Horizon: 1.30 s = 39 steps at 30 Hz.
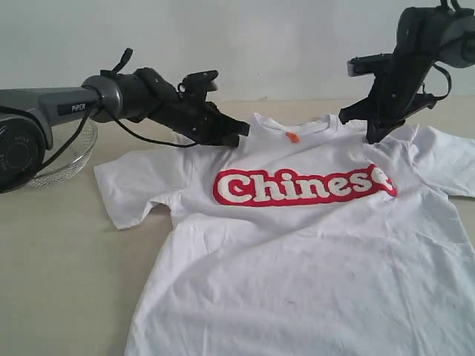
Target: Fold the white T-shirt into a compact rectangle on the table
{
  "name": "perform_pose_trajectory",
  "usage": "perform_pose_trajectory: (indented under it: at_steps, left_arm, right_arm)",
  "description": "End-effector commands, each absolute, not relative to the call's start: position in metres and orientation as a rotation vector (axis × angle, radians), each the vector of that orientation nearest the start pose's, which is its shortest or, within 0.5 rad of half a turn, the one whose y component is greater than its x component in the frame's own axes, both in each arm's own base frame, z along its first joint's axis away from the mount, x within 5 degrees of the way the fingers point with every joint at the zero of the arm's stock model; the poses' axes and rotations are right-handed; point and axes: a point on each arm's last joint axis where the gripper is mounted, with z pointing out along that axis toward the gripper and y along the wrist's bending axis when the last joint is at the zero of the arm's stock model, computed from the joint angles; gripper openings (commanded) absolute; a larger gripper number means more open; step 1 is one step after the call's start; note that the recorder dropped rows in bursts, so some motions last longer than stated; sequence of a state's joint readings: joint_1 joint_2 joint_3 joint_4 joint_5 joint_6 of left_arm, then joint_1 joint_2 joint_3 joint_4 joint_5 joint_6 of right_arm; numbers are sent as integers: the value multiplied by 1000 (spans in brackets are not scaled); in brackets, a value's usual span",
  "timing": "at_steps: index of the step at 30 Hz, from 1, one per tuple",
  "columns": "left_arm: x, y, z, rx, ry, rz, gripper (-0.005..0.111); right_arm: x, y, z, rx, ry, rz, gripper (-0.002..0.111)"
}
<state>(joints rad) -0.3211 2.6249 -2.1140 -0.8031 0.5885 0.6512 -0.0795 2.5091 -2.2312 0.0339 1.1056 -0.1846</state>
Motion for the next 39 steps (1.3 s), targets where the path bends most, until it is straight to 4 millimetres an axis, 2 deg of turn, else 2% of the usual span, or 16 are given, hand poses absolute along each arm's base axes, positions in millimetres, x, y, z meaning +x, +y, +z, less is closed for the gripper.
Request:
perform_pose_trajectory:
  at_steps: [1, 4, 11, 17, 20, 24, 26, 29, 34, 36, 39]
  left_arm:
    - [525, -203, 67, 451, 2374, -607, 4]
    - [531, -193, 64, 411, 2359, -577, 4]
    - [544, -161, 61, 281, 2340, -524, 4]
    - [549, -153, 47, 259, 2346, -515, 4]
    - [553, -153, 48, 267, 2343, -542, 4]
    - [562, -148, 67, 268, 2294, -547, 4]
    - [565, -143, 88, 287, 2267, -565, 4]
    - [567, -135, 124, 328, 2232, -581, 4]
    - [560, -124, 170, 445, 2231, -558, 4]
    - [554, -117, 182, 500, 2260, -560, 4]
    - [538, -113, 192, 650, 2350, -631, 4]
  right_arm:
    - [523, -34, 138, -172, 2883, 79, 1]
    - [524, -27, 128, -177, 2896, 143, 1]
    - [528, -9, 109, -242, 2892, 152, 1]
    - [530, 3, 103, -268, 2873, 152, 1]
    - [531, 6, 104, -274, 2860, 150, 1]
    - [534, 6, 108, -267, 2827, 138, 1]
    - [533, 6, 117, -267, 2819, 138, 1]
    - [532, 6, 146, -282, 2774, 128, 1]
    - [518, 0, 213, -315, 2724, 60, 1]
    - [510, -9, 233, -298, 2725, 56, 1]
    - [497, -38, 256, -221, 2737, 59, 1]
